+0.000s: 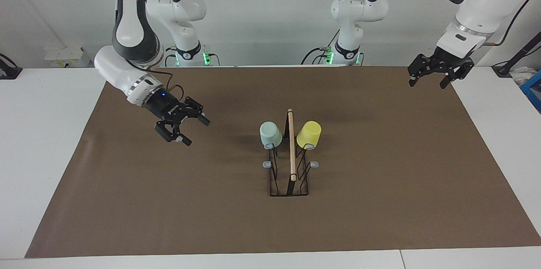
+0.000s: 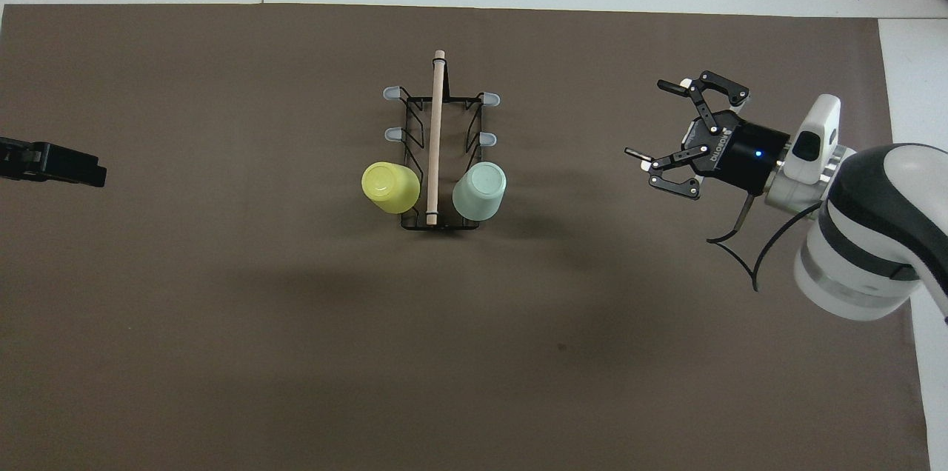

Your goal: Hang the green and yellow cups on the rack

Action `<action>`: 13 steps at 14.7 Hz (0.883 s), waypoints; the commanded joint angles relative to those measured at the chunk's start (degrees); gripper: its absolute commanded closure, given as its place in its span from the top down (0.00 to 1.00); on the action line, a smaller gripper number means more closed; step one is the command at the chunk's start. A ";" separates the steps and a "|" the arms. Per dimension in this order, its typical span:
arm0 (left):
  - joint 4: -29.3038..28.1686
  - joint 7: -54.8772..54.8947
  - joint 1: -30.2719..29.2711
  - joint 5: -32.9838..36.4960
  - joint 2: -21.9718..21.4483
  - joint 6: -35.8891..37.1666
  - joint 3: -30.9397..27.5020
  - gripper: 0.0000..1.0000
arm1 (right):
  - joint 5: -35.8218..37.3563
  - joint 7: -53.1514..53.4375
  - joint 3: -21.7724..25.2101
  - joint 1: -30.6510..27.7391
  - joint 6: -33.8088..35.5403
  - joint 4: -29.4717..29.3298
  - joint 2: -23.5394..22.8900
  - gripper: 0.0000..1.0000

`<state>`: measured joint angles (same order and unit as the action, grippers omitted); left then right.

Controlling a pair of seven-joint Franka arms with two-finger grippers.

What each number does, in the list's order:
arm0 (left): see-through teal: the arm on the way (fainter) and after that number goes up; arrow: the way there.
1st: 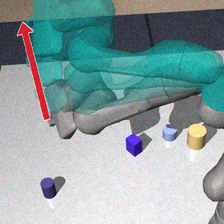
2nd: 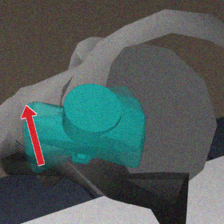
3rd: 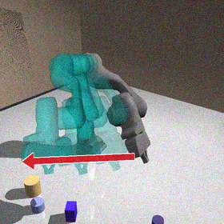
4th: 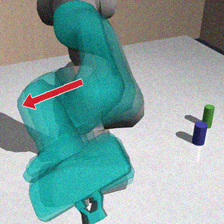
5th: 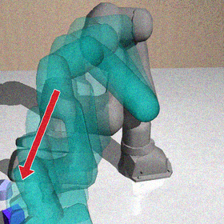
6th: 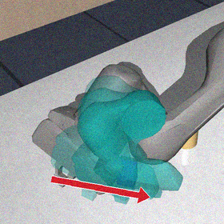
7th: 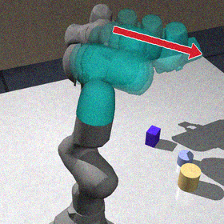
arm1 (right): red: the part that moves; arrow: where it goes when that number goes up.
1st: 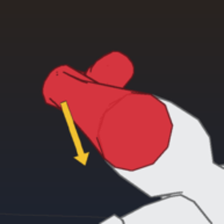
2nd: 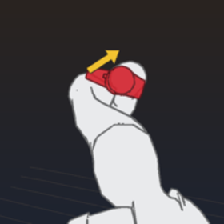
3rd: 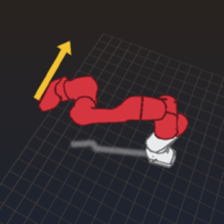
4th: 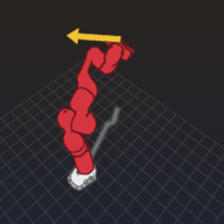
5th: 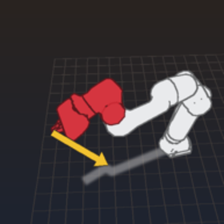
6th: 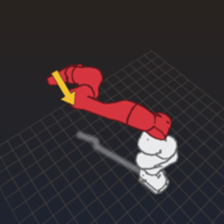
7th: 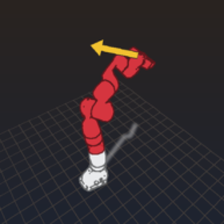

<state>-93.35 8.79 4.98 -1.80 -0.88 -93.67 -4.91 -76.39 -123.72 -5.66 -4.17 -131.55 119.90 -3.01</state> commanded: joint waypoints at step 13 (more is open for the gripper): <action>-1.22 0.09 0.38 -0.49 -1.23 -1.25 -0.45 1.00 | 61.42 53.01 -0.58 -8.40 28.70 -6.78 10.13 1.00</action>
<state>-93.35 8.79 4.98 -1.80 -0.89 -93.86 -4.91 -20.43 -79.02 -5.54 -11.80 -106.82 115.23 7.18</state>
